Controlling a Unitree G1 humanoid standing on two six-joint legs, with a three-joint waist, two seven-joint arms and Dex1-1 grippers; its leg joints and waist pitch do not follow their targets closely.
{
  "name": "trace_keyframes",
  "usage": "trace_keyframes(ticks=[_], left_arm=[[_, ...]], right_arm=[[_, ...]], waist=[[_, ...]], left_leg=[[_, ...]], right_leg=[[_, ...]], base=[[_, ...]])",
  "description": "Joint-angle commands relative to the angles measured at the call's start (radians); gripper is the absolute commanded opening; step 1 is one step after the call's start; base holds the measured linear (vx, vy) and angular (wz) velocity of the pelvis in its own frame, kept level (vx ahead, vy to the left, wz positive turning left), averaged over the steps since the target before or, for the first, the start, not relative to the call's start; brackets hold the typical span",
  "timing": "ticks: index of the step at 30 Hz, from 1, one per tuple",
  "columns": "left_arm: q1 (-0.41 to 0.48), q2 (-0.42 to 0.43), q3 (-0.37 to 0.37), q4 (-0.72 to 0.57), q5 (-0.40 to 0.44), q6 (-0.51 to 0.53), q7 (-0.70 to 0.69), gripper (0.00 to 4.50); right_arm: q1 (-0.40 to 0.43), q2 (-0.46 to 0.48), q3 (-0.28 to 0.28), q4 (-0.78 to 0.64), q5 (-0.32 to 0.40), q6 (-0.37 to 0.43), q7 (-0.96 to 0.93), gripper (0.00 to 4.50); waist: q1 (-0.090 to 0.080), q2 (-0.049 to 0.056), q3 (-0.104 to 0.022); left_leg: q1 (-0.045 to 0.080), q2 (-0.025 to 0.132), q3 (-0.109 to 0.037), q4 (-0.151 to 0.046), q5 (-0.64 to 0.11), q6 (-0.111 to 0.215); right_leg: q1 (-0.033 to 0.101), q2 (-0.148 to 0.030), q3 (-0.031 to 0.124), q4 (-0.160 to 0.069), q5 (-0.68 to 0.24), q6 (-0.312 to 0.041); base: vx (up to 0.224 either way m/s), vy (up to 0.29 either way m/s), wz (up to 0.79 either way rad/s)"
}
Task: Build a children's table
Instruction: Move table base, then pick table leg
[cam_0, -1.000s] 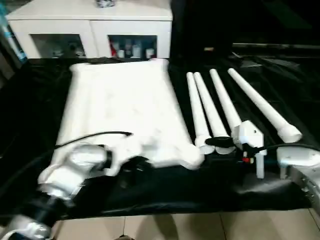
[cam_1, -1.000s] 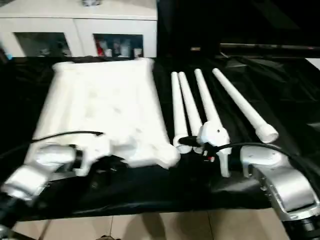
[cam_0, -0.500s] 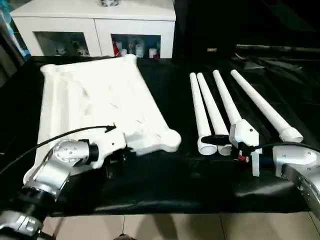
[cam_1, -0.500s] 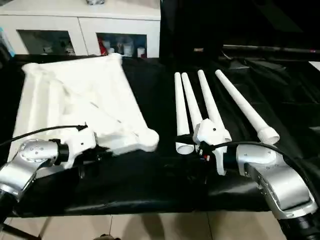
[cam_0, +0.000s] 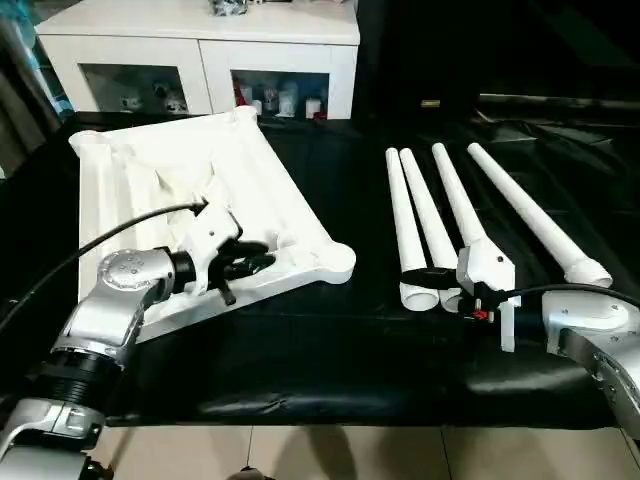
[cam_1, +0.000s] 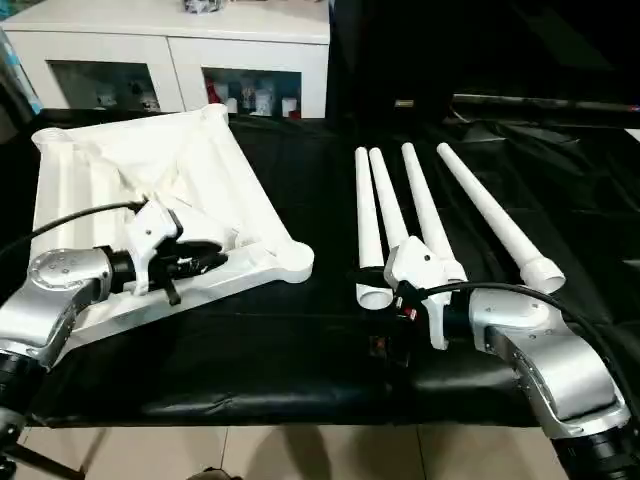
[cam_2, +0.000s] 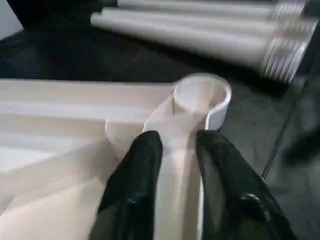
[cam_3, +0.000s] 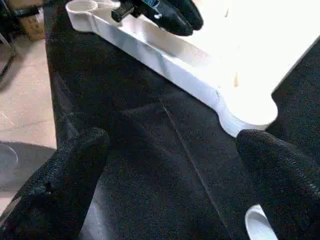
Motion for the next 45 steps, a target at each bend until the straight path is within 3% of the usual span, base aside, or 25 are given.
trace_keyframes(ticks=[1, 4, 6, 9, 12, 13, 16, 19, 21, 24, 27, 30, 32, 35, 42, 45], left_arm=[[-0.010, -0.012, 0.066, -0.064, -0.084, 0.049, 0.004, 1.75], [-0.038, -0.044, 0.140, -0.094, -0.142, 0.064, 0.071, 1.98], [-0.114, -0.078, 0.240, -0.081, -0.183, 0.076, 0.215, 2.29], [-0.169, -0.076, 0.284, -0.041, -0.143, 0.086, 0.348, 2.41], [-0.197, -0.050, 0.287, -0.012, -0.076, 0.071, 0.423, 2.73], [-0.219, -0.024, 0.296, -0.001, -0.045, 0.047, 0.459, 2.81], [-0.199, 0.009, 0.275, -0.047, -0.046, 0.098, 0.404, 3.12], [-0.105, 0.062, 0.196, -0.173, -0.047, 0.153, 0.272, 3.33], [-0.005, 0.119, 0.129, -0.309, -0.088, 0.221, 0.163, 3.57], [0.115, 0.214, 0.056, -0.476, -0.191, 0.329, 0.024, 3.73], [0.140, 0.241, 0.039, -0.537, -0.244, 0.386, -0.008, 3.95], [0.145, 0.236, 0.031, -0.572, -0.248, 0.411, -0.010, 4.17], [0.152, 0.233, 0.028, -0.597, -0.231, 0.422, -0.009, 4.42], [0.167, 0.244, 0.021, -0.628, -0.240, 0.445, -0.009, 4.47], [0.187, 0.263, 0.009, -0.661, -0.248, 0.474, -0.007, 4.47], [0.190, 0.274, 0.003, -0.661, -0.238, 0.473, -0.020, 4.47]], right_arm=[[-0.029, 0.013, -0.044, -0.019, 0.040, 0.025, -0.022, 4.50], [-0.061, 0.060, -0.071, -0.001, 0.029, 0.023, -0.099, 4.50], [-0.140, 0.131, -0.095, 0.057, -0.024, 0.131, -0.282, 4.50], [-0.212, 0.198, -0.122, 0.125, -0.029, 0.281, -0.410, 4.50], [-0.264, 0.260, -0.158, 0.200, -0.013, 0.330, -0.497, 4.50], [-0.307, 0.298, -0.169, 0.286, -0.058, 0.324, -0.588, 4.50], [-0.351, 0.326, -0.182, 0.360, -0.095, 0.340, -0.662, 4.50], [-0.397, 0.338, -0.189, 0.424, -0.117, 0.364, -0.705, 4.50], [-0.441, 0.348, -0.192, 0.485, -0.123, 0.381, -0.726, 4.50], [-0.507, 0.358, -0.165, 0.613, -0.134, 0.356, -0.714, 4.50], [-0.562, 0.371, -0.146, 0.728, -0.151, 0.331, -0.706, 4.50], [-0.618, 0.386, -0.131, 0.847, -0.177, 0.304, -0.703, 4.50], [-0.650, 0.396, -0.121, 0.915, -0.196, 0.292, -0.705, 4.50], [-0.688, 0.405, -0.110, 0.999, -0.224, 0.266, -0.717, 4.50], [-0.753, 0.427, -0.123, 1.164, -0.236, 0.198, -0.718, 4.50], [-0.771, 0.433, -0.119, 1.220, -0.243, 0.198, -0.692, 4.50]], waist=[[0.004, -0.008, -0.069], [0.002, -0.012, -0.068], [-0.002, -0.010, -0.069], [-0.003, -0.011, -0.069], [-0.005, -0.013, -0.071], [-0.004, -0.012, -0.074], [-0.003, -0.007, -0.083], [0.003, -0.006, -0.089], [0.001, -0.003, -0.089], [-0.001, 0.000, -0.082], [-0.003, 0.003, -0.074], [-0.005, -0.008, -0.066], [-0.007, -0.008, -0.065], [-0.005, -0.011, -0.067], [-0.006, -0.007, -0.075], [-0.007, -0.004, -0.075]], left_leg=[[0.025, 0.064, -0.024, -0.077, -0.270, -0.006], [0.024, 0.064, -0.023, -0.077, -0.264, -0.008], [0.023, 0.058, -0.023, -0.073, -0.242, -0.017], [0.025, 0.052, -0.026, -0.073, -0.249, -0.041], [0.025, 0.052, -0.026, -0.075, -0.246, -0.053], [0.026, 0.052, -0.026, -0.076, -0.235, -0.065], [0.025, 0.052, -0.023, -0.073, -0.167, -0.084], [0.017, 0.052, -0.020, -0.066, -0.071, -0.061], [0.016, 0.053, -0.018, -0.065, -0.071, -0.057], [0.017, 0.051, -0.012, -0.069, -0.132, -0.065], [0.027, 0.052, -0.012, -0.075, -0.253, -0.102], [0.026, 0.053, -0.018, -0.079, -0.333, -0.119], [0.023, 0.053, -0.020, -0.081, -0.344, -0.126], [0.022, 0.054, -0.019, -0.080, -0.329, -0.127], [0.013, 0.051, -0.015, -0.074, -0.242, -0.110], [0.012, 0.050, -0.014, -0.072, -0.237, -0.107]], right_leg=[[0.027, -0.065, 0.039, -0.075, -0.219, -0.239], [0.027, -0.062, 0.038, -0.073, -0.211, -0.238], [0.024, -0.057, 0.037, -0.069, -0.207, -0.241], [0.027, -0.053, 0.036, -0.073, -0.239, -0.224], [0.024, -0.053, 0.038, -0.074, -0.246, -0.186], [0.022, -0.054, 0.037, -0.072, -0.230, -0.177], [0.023, -0.051, 0.035, -0.057, -0.110, -0.192], [0.026, -0.049, 0.033, -0.042, 0.043, -0.212], [0.025, -0.051, 0.032, -0.038, 0.053, -0.226], [0.018, -0.047, 0.032, -0.043, -0.018, -0.234], [0.009, -0.046, 0.036, -0.054, -0.138, -0.224], [0.009, -0.053, 0.041, -0.064, -0.264, -0.201], [0.007, -0.055, 0.042, -0.067, -0.314, -0.178], [0.006, -0.052, 0.043, -0.065, -0.303, -0.162], [0.013, -0.044, 0.040, -0.051, -0.151, -0.189], [0.015, -0.043, 0.040, -0.049, -0.137, -0.202]], base=[[0.000, 0.000, 0.00], [0.000, 0.000, 0.00], [0.000, 0.000, 0.00], [0.000, 0.000, 0.00], [0.000, 0.000, 0.00], [0.000, 0.000, 0.00], [0.000, 0.000, 0.00], [0.000, 0.000, 0.00], [0.000, 0.000, 0.00], [0.000, 0.000, 0.00], [0.000, 0.000, 0.00], [0.000, 0.000, 0.00], [0.000, 0.000, 0.00], [0.000, 0.000, 0.00], [0.000, 0.000, 0.00], [0.000, 0.000, 0.00]])
